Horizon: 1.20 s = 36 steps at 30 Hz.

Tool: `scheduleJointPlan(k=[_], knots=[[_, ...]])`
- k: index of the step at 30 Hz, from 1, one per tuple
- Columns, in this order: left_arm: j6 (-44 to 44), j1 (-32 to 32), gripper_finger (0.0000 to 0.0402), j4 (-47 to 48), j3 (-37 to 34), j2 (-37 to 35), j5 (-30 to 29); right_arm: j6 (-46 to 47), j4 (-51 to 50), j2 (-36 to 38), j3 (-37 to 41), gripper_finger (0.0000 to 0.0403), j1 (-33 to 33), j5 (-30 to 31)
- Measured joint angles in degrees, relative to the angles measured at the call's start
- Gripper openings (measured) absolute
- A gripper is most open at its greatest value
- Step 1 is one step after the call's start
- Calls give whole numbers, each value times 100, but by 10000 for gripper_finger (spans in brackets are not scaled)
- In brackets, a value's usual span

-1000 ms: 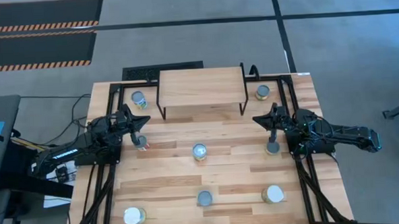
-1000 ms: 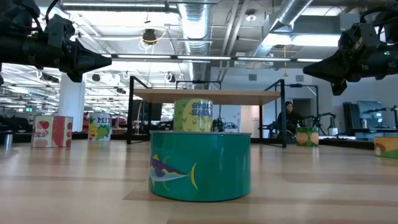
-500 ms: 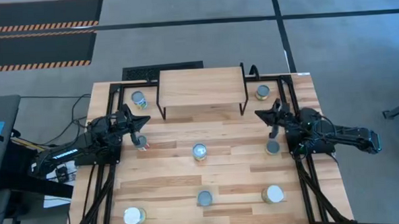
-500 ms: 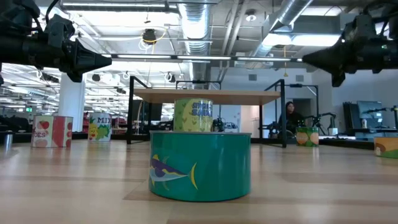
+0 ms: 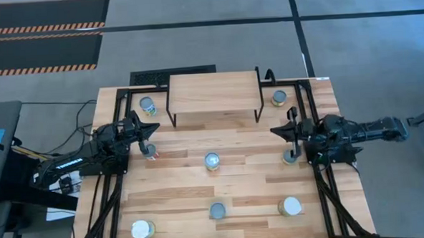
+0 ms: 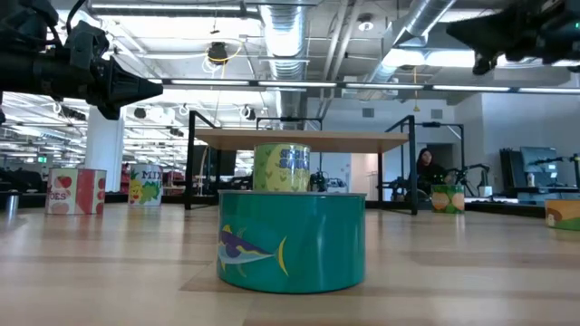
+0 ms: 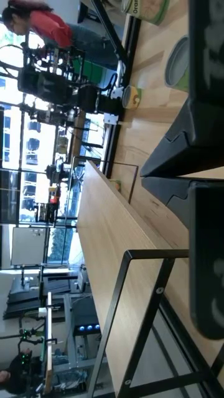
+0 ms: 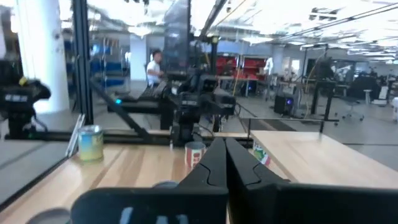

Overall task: Pick and place cans onto a shelf
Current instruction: Put the green can on the shelf

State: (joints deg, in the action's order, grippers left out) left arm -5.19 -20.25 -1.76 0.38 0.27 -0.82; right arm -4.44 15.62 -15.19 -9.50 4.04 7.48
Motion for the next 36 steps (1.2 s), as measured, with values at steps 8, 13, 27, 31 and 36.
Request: scheduleJointPlan(k=[8, 13, 27, 31, 36], knots=[[-4, 1, 0, 1, 1, -2, -2, -410, 2, -1679, -901, 5, 1235, 817], [-4, 2, 0, 2, 0, 0, 0, -510, -17, -2752, -1528, 5, 1561, 943], [-4, 1, 0, 2, 2, 0, -2, 445, -1192, -5293, -3523, 5, 1384, 902], [-4, 2, 0, 0, 0, -2, 0, 851, -1474, -5990, -4041, 5, 1229, 888], [-4, 1, 0, 2, 1, 0, -1, 915, -1813, -6801, -4710, 6, 1145, 476]])
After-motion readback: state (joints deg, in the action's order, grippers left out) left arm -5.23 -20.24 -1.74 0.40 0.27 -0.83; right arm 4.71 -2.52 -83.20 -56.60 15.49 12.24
